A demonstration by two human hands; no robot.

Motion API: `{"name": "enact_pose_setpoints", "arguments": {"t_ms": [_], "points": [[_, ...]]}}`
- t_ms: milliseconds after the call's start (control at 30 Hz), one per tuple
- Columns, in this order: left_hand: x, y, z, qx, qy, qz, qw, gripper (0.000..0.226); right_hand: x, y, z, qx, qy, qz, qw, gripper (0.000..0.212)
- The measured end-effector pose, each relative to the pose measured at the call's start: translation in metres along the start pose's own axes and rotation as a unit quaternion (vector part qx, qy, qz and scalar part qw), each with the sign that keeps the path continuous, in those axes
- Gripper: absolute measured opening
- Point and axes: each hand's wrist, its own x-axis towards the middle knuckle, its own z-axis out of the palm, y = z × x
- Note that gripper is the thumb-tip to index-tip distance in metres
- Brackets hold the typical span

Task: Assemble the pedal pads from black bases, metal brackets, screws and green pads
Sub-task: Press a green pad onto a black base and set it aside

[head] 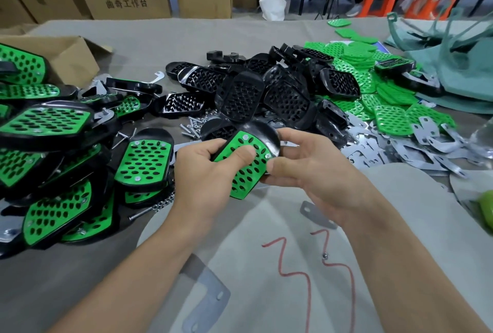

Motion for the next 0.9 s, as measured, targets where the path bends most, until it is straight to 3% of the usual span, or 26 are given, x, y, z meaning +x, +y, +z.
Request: {"name": "enact_pose_setpoints", "arguments": {"t_ms": [200,500,767,900], "points": [[-0.002,0.006,-0.002,0.043,0.01,0.023,0.999,0.023,0.004,0.01,0.012,-0.02,0.078,-0.037,0.996,0.037],[-0.006,0.006,0.001,-0.002,-0.015,0.014,1.0,0.02,-0.001,0.002,0.002,0.066,-0.05,-0.014,0.997,0.035],[0.001,0.005,-0.001,0.009,-0.047,0.005,0.999,0.032,0.004,0.006,0.004,0.096,0.006,-0.031,0.995,0.031],[0.003,0.005,0.0,-0.086,-0.07,-0.059,0.992,0.017,0.005,0.005,0.005,0.189,0.089,-0.036,0.977,0.027]]}}
